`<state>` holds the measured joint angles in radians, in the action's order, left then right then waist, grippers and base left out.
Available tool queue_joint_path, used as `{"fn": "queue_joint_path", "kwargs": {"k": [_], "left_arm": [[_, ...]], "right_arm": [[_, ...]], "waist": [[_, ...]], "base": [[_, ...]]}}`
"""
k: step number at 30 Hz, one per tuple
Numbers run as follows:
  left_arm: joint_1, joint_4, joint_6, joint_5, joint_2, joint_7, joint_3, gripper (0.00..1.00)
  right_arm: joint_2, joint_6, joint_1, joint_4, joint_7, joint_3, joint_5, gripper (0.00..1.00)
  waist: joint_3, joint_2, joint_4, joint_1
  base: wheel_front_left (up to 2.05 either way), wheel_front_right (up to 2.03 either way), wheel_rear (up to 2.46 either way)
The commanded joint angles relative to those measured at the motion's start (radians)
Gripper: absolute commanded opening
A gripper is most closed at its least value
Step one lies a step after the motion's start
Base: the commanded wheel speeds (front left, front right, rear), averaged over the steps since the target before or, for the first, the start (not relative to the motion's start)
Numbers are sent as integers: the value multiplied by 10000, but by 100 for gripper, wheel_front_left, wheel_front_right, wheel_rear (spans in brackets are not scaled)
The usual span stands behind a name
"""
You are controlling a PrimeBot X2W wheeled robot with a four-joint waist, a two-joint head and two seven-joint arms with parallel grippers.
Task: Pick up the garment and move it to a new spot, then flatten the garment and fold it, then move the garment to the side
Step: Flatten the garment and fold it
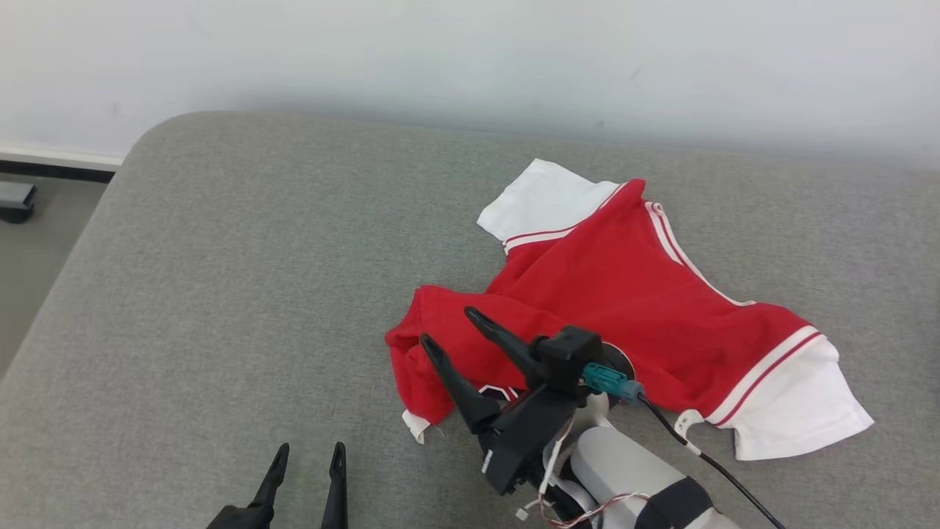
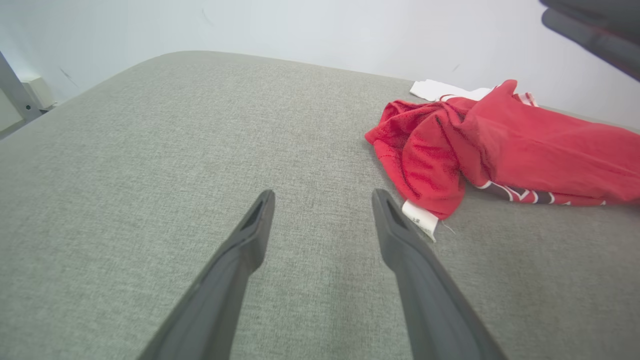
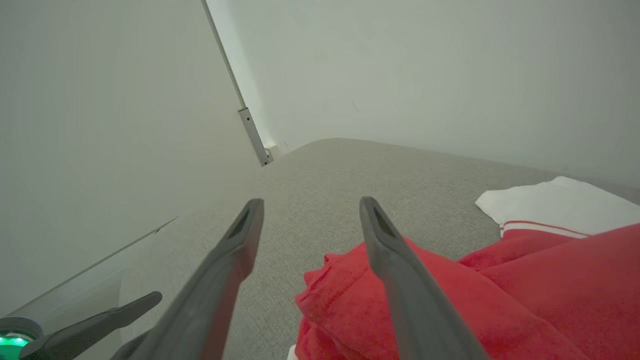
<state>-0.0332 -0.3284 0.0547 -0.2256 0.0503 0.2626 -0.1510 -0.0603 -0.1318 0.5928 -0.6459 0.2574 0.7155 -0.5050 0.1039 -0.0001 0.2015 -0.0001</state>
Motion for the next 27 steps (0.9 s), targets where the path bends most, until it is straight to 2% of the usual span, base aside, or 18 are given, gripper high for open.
{"fn": "queue_joint_path", "kwargs": {"k": [1, 4, 13, 21, 27], "left_arm": [[127, 19, 29, 65, 1, 32, 34, 100], [83, 83, 42, 79, 1, 32, 72, 100], [-484, 343, 229, -135, 1, 32, -344, 100], [-1062, 180, 159, -369, 5, 31, -727, 100], [-1216, 33, -32, -260, 8, 31, -555, 100]], "right_arm": [[-165, 26, -51, -106, 63, 40, -107, 100], [-363, 26, -215, -53, 74, -408, -76, 100], [-585, 24, -1578, 404, 79, -2963, 1223, 100], [-453, 24, -2161, 635, 82, -3979, 1780, 100], [-333, 24, -2272, 754, 81, -4439, 2014, 100]], "waist": [[-53, 1, -161, 1], [-125, 1, -397, 1], [-95, 1, -1339, 1], [236, 1, -2161, 1], [443, 1, -2531, 1]], "base": [[0, 0, 0], [0, 0, 0], [0, 0, 0], [0, 0, 0], [0, 0, 0]]}}
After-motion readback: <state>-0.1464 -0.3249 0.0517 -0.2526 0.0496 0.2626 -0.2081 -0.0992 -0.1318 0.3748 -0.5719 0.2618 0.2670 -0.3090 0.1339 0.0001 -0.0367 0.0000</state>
